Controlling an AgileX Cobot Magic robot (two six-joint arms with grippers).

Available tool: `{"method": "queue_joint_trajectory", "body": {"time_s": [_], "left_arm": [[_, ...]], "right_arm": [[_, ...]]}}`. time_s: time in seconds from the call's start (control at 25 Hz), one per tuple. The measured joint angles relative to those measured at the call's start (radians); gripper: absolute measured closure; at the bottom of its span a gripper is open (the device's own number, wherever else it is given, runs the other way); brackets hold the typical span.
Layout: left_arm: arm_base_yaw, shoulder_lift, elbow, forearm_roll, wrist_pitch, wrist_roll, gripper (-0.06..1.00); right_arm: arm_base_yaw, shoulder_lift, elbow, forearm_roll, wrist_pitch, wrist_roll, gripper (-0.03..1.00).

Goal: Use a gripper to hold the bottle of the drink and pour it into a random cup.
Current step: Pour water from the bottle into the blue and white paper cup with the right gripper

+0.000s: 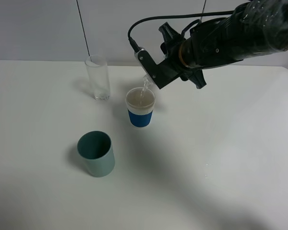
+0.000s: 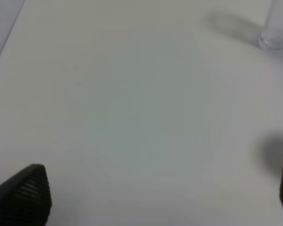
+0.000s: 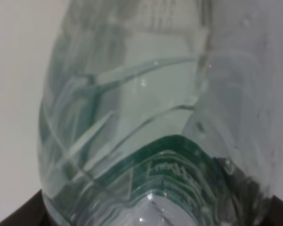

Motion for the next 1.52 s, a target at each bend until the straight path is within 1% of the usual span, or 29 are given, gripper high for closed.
{"method": "queue_joint_trajectory", "body": {"time_s": [0.48,0.88,1.08,1.52], "left_arm": [[0.000,0.000,0.000,0.000,0.000,0.000,-0.04],[0.000,0.000,0.000,0.000,0.000,0.000,-0.04],[0.000,0.000,0.000,0.000,0.000,0.000,-0.04],[0.000,0.000,0.000,0.002,0.000,0.000,-0.04]], "right_arm": [[0.000,0.000,0.000,-0.001,0.001,-0.049,0.42],[0.000,0.000,0.000,-0.026,0.002,-0.052,0.42],[0.000,0.000,0.000,-0.058,0.004,-0.052,0.42],[0.000,0.000,0.000,-0.068,0.031,-0.042,0.42]]}}
